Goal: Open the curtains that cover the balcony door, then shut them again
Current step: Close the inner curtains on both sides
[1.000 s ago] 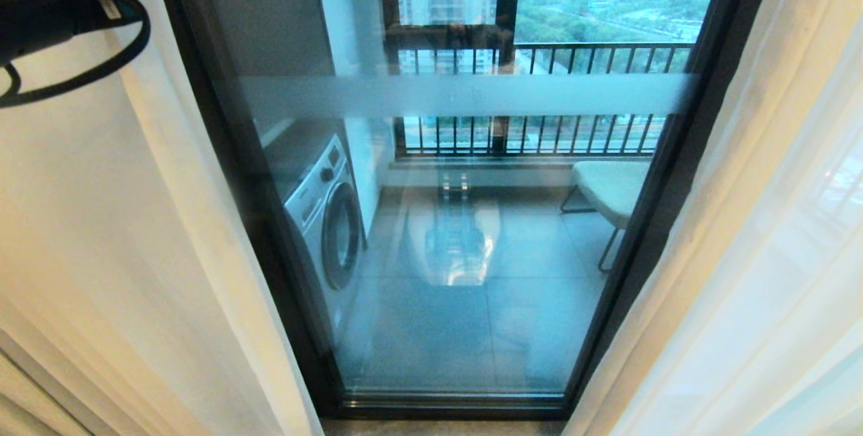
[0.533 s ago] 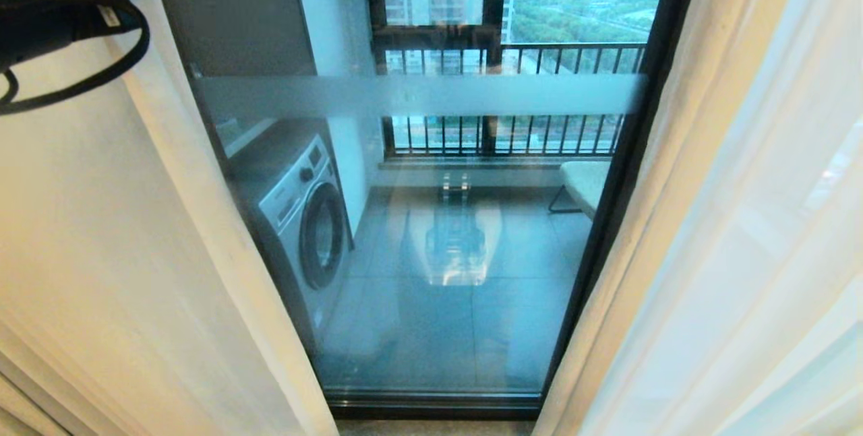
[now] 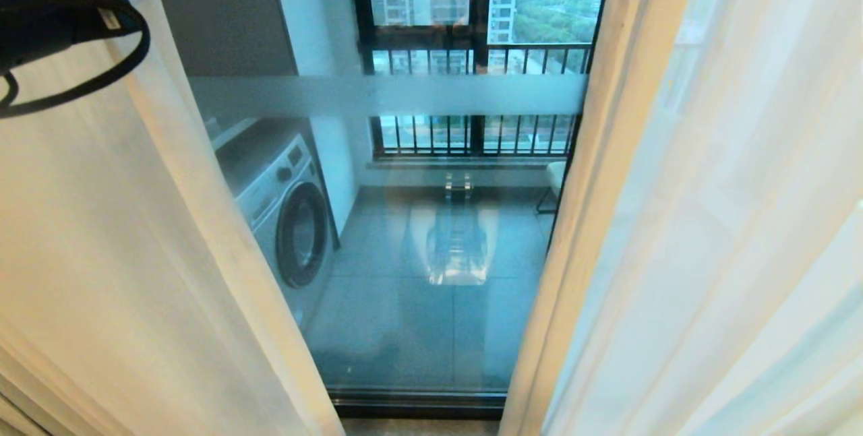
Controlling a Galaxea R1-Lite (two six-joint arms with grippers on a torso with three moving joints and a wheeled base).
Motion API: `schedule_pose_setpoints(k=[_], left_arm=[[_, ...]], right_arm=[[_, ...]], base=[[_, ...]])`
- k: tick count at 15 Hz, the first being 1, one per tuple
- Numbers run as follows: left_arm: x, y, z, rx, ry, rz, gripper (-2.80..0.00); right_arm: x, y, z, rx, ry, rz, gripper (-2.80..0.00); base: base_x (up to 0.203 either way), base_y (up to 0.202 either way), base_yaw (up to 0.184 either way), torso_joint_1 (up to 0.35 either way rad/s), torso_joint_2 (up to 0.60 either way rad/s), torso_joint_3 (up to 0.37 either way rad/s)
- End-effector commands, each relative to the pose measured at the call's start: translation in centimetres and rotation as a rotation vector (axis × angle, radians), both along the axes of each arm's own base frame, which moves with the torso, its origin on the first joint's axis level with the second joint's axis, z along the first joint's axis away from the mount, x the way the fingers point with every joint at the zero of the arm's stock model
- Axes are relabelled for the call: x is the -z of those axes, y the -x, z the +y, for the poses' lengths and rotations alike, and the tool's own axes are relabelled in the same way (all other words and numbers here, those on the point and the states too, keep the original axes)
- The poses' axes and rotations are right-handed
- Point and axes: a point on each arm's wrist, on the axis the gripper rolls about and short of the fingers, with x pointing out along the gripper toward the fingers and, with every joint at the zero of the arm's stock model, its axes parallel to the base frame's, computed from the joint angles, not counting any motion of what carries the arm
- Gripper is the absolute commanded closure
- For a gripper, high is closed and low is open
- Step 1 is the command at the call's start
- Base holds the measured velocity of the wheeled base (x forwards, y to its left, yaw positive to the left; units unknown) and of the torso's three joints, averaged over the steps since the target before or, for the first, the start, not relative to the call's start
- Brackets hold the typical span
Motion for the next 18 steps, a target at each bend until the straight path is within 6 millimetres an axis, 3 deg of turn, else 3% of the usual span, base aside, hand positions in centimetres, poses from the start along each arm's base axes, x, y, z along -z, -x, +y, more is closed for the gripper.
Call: schedule_pose_setpoints(k=[1, 18], left_arm=[[-0.02, -0.01, -0.01, 0.0, 0.001, -0.002, 0.0], [0.04, 0.27, -0.03, 0.001, -0.001, 0.001, 0.0]], right_arm=[[0.0, -0.01, 0.0, -0.001, 0.001, 0.001, 0.0], [0.0, -0.01, 0.0, -0.001, 0.001, 0.001, 0.0]], base=[[0.0, -0.191, 0.0, -0.006, 0.0, 0.003], [0.0, -0.191, 0.003, 0.003, 0.0, 0.002]])
